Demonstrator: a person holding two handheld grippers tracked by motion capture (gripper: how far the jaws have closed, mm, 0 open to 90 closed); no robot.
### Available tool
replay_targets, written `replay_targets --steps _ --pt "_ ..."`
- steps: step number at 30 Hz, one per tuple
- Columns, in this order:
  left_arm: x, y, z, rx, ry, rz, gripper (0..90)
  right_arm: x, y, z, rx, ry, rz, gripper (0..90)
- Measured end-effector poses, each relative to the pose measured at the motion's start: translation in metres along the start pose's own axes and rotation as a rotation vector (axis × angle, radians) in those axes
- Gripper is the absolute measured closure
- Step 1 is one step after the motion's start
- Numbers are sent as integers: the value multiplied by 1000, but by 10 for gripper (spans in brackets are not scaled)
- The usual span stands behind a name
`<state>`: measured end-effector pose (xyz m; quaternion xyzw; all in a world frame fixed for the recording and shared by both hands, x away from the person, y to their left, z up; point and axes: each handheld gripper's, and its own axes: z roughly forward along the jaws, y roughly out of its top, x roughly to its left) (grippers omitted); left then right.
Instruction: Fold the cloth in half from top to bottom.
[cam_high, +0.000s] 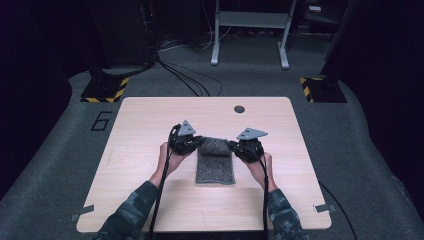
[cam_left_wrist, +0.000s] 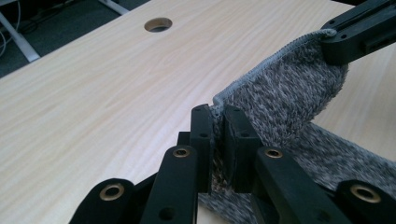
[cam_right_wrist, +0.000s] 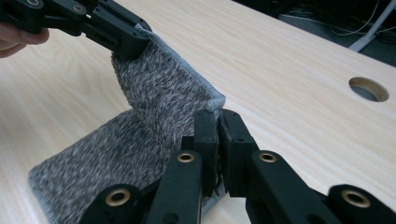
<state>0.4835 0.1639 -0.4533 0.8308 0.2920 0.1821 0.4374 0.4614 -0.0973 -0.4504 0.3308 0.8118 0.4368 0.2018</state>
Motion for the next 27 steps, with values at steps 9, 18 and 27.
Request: replay_targets --steps 9,18,27 --pt "-15 -22 -4 19 -27 -8 825 14 -21 -5 27 22 -20 858" --pt "-28 -36 -6 32 -60 -15 813 19 -39 -8 44 38 3 852" --pt "-44 -46 -21 64 -164 -46 603 21 -53 -28 39 86 44 659"
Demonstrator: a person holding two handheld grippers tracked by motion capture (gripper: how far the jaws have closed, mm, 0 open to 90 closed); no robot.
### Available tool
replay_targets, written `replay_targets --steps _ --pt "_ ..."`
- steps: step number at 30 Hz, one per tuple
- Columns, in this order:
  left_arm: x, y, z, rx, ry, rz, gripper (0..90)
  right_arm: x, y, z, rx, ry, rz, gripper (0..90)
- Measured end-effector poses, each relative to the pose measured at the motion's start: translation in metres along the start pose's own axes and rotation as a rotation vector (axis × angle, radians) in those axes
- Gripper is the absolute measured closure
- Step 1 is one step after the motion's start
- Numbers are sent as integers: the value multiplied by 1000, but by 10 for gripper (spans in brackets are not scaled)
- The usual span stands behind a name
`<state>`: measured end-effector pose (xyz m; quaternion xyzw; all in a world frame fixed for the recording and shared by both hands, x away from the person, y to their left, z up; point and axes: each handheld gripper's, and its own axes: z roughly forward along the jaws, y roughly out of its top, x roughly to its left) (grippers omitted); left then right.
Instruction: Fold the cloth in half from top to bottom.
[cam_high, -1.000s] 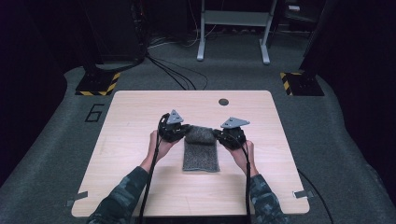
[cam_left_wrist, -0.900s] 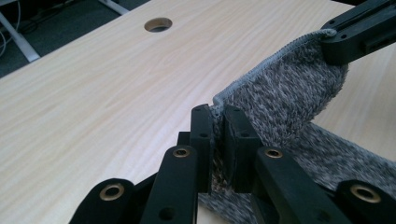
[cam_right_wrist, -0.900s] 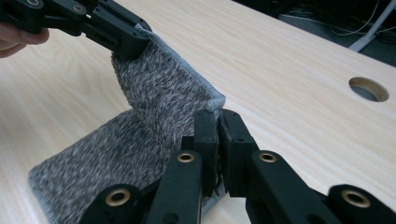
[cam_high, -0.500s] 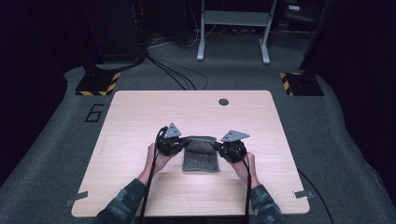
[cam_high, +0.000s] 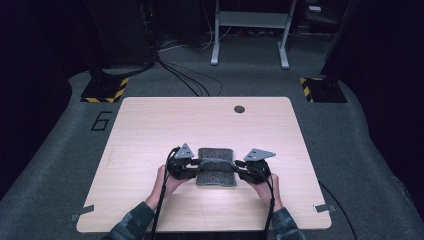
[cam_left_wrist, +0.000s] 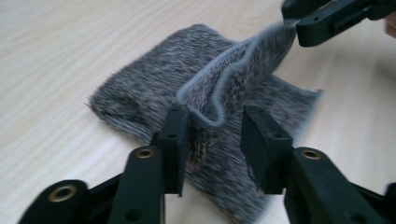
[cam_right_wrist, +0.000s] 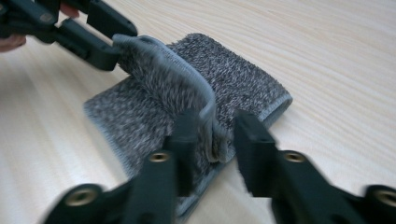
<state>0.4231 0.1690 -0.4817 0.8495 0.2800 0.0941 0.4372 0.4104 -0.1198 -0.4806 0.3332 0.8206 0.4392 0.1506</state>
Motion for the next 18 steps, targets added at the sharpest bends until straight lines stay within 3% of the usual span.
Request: replay_targets --steps 3,7,10,12,18 --pt "-3 2 -11 -32 24 -27 429 -5 -1 -11 -19 2 42 573" --pt "5 10 -18 -71 92 -57 341 -17 2 -14 -44 -10 98 498" --pt "14 12 -8 -29 142 -71 305 -18 7 -5 -13 -18 118 428" --pt "17 8 1 16 139 -83 273 -15 8 4 41 -18 123 364" --pt "12 -12 16 133 158 -39 246 -4 -6 24 156 -43 103 314"
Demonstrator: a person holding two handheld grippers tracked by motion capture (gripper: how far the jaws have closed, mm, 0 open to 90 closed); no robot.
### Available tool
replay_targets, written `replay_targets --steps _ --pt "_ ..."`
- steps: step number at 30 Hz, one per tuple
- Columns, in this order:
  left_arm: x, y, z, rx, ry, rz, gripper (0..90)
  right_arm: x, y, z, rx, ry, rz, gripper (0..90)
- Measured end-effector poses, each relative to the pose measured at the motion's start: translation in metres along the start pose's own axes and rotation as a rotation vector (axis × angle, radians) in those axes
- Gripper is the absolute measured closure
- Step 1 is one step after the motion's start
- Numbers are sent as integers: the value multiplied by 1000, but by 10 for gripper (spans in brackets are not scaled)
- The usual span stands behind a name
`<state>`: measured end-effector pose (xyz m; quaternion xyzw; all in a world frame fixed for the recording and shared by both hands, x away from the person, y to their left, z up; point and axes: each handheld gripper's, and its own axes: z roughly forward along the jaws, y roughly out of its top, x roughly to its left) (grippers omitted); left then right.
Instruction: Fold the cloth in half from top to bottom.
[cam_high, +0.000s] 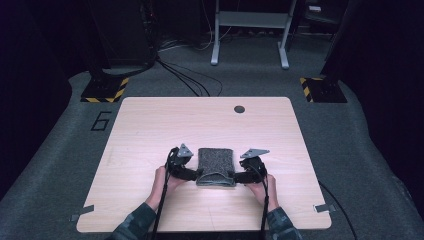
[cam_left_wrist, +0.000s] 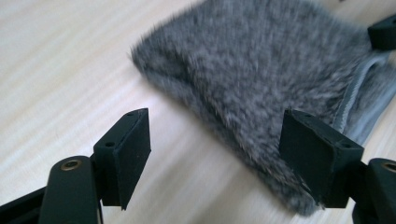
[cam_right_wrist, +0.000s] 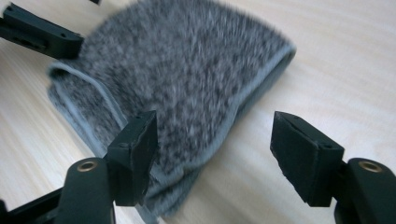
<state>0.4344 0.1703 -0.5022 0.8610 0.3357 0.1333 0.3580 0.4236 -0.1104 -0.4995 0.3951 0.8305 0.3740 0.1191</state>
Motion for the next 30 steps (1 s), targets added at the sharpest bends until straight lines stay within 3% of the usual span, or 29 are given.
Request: replay_targets --steps 3,8,13,15,20,22,30 --pt "-3 -7 2 42 15 22 243 5 -6 5 39 -27 -13 309" --pt "-5 -12 4 44 49 54 240 9 -13 7 62 -64 -35 304" --pt "-4 -15 5 33 49 62 223 14 -18 6 47 -93 -24 289" --pt "-4 -15 5 33 46 47 223 13 -19 7 38 -104 -19 257" --pt "-1 -18 4 17 22 11 222 5 -20 9 33 -79 -9 208" --pt "0 -19 3 2 20 -11 168 6 -20 7 26 -87 -17 164" --pt "5 -24 -22 -56 30 -37 132 -3 -25 -16 -43 -78 24 135"
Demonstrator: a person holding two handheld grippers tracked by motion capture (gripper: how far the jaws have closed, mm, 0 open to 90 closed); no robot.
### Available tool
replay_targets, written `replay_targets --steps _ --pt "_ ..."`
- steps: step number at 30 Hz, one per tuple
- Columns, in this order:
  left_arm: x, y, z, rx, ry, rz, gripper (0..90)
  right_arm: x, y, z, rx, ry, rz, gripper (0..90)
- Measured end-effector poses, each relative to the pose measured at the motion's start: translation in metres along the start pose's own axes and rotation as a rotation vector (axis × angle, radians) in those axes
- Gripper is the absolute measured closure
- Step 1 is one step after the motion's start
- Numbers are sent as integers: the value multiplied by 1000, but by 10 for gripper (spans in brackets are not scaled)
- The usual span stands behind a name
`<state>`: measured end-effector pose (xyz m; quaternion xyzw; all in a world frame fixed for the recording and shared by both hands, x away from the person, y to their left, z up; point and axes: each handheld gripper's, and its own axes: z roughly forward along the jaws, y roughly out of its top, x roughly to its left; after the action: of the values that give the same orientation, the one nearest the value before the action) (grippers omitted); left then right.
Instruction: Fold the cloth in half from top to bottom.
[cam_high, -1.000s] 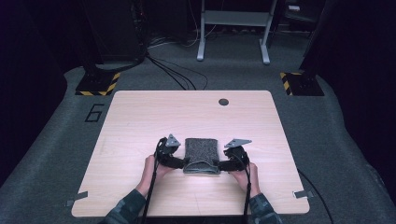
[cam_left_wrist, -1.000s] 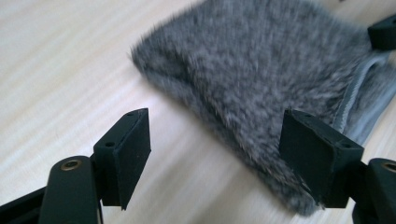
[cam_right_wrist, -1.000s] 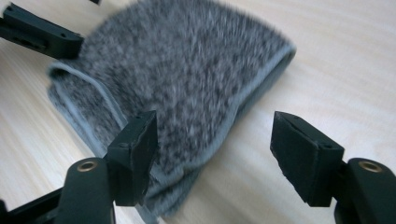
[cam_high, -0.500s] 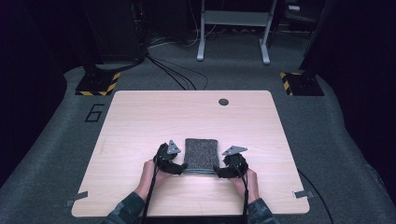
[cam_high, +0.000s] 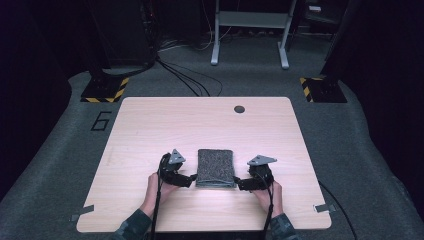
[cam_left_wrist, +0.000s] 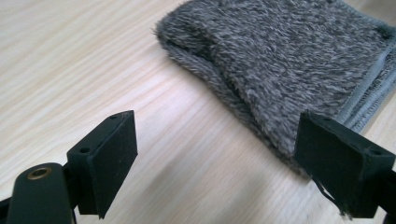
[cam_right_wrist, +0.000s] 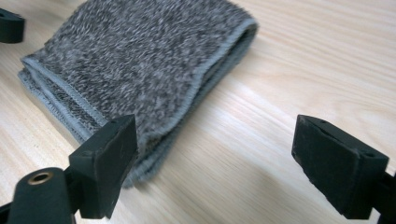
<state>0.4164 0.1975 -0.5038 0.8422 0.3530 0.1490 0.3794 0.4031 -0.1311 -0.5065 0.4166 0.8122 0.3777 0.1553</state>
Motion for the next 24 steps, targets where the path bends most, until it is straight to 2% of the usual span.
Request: replay_targets --steps 6,8,9,15,22,24 --pt "13 -19 -22 -16 66 -31 124 -15 -10 -24 -35 -31 36 118" --pt "20 -28 -28 -15 86 -65 119 -22 -17 -31 -37 -56 50 117" --pt "25 -33 -31 -10 103 -62 117 -26 -21 -34 -38 -70 57 115" --pt "44 -58 -48 -2 168 -138 109 -51 -47 -52 -26 -150 127 117" --pt "58 -79 -59 7 239 -180 105 -71 -69 -67 -14 -236 158 117" --pt "61 -83 -61 20 247 -191 104 -75 -73 -69 -6 -256 171 115"
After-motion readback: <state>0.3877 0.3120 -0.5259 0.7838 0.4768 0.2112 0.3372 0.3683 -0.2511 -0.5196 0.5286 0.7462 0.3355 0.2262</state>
